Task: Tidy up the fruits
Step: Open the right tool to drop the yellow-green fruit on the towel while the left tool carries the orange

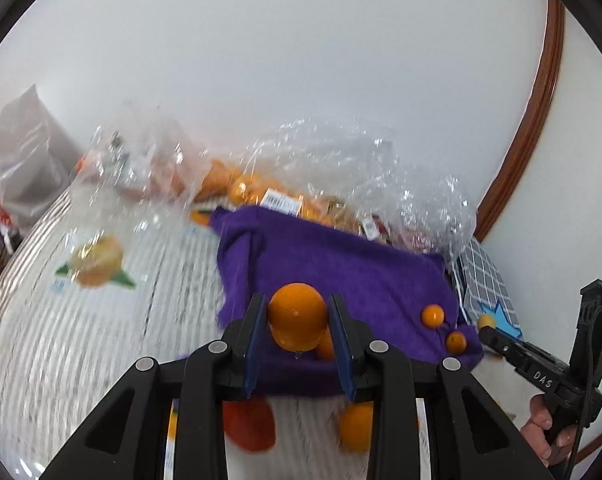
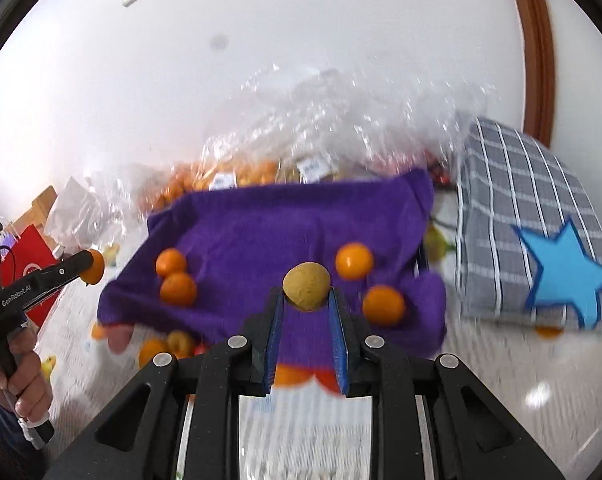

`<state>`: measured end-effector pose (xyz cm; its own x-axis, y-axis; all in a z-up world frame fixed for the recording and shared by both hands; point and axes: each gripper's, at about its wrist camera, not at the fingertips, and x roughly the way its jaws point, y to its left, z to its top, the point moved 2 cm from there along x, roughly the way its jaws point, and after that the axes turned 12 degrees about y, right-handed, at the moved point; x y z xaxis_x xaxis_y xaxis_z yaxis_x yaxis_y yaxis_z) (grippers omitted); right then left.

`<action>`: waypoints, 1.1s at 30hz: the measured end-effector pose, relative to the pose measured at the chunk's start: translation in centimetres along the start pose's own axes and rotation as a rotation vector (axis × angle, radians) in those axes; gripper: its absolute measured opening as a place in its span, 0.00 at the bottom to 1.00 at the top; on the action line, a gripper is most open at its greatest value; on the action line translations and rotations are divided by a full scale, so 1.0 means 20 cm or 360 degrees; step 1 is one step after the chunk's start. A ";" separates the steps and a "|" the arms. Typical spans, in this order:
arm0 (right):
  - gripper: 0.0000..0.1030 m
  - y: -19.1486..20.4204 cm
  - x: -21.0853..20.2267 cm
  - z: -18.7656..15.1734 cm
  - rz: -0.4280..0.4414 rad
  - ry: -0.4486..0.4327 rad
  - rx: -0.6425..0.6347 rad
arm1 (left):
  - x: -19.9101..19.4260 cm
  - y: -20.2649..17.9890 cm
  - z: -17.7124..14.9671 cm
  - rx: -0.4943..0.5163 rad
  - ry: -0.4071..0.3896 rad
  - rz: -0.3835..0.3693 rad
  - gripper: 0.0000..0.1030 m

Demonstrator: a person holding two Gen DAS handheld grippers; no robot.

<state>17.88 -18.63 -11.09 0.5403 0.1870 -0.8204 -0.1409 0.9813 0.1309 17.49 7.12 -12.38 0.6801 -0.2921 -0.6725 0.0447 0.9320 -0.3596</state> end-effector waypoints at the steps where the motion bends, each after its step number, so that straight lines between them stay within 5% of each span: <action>1: 0.22 0.00 0.01 0.02 0.0002 -0.0003 -0.0005 | 0.01 -0.01 0.01 -0.0002 -0.0001 -0.0001 0.29; 20: 0.22 0.01 0.35 0.02 0.0048 0.0223 -0.0008 | 0.35 -0.02 -0.06 -0.0013 0.0283 0.0026 0.29; 33: 0.23 0.03 0.35 0.02 -0.0002 0.0207 -0.0037 | 0.36 -0.05 -0.07 0.0047 0.0260 0.0067 0.29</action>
<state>21.89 -16.61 -16.60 0.4286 0.1770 -0.8860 -0.1603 0.9800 0.1182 21.28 3.79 -17.76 0.5538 -0.2812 -0.7838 0.0418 0.9495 -0.3111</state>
